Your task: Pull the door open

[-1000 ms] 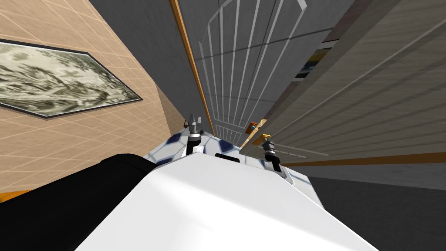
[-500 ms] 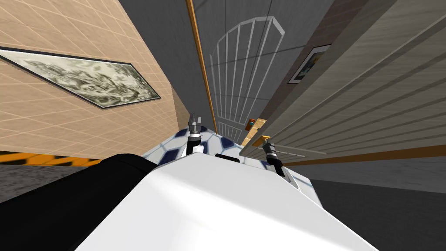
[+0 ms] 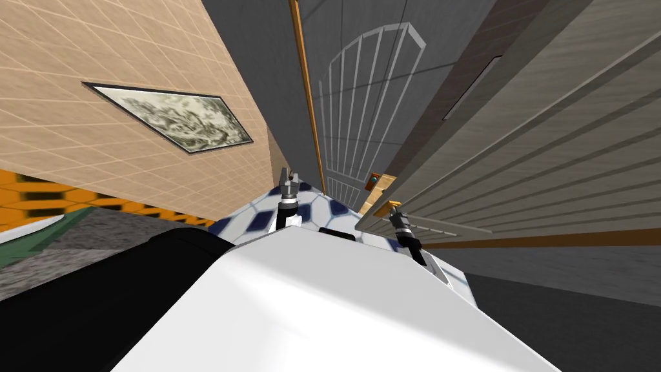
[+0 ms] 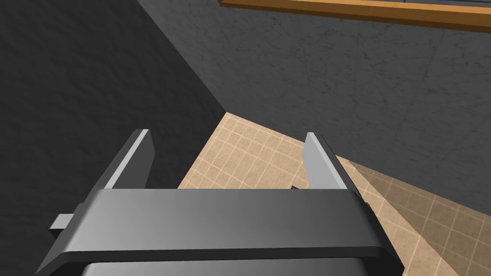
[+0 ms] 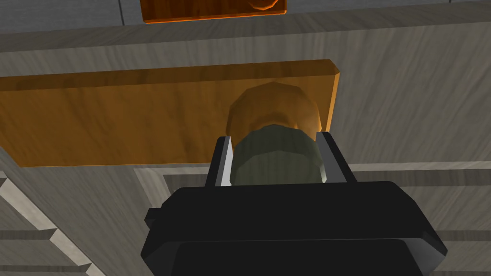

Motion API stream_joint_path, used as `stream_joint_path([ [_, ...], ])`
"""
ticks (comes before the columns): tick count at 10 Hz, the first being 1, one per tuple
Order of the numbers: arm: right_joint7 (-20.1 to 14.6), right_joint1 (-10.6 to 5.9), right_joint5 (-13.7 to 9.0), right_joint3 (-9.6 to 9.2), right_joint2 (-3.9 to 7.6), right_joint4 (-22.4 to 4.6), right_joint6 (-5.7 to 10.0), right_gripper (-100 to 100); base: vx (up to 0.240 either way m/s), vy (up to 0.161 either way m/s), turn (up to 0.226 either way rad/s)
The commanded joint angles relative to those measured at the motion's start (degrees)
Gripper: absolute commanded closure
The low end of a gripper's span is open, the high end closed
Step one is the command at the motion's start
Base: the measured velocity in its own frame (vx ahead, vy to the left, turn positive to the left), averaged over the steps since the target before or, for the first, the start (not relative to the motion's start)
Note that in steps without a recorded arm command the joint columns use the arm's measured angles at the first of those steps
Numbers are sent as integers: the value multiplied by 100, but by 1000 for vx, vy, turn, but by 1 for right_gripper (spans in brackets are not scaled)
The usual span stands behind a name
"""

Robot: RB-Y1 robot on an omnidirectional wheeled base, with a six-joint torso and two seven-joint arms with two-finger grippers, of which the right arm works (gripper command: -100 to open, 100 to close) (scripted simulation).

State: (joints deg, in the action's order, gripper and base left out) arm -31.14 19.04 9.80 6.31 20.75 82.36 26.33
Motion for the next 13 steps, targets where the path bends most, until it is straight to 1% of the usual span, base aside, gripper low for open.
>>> stream_joint_path([
  [1,-100,123,28,-54,87,-10,171,100,-203,-93,154],
  [7,-477,510,97,-182,467,56,731,100,-221,-82,131],
  [8,-431,465,86,-159,438,45,647,100,-118,-43,33],
  [9,-502,526,102,-190,510,6,784,100,-153,-67,120],
  [10,-533,549,108,-198,550,-10,852,100,-222,-124,184],
  [11,-588,588,118,-212,618,-40,971,100,-258,-117,184],
  [13,-666,643,132,-232,716,-82,1141,100,-248,-83,149],
])
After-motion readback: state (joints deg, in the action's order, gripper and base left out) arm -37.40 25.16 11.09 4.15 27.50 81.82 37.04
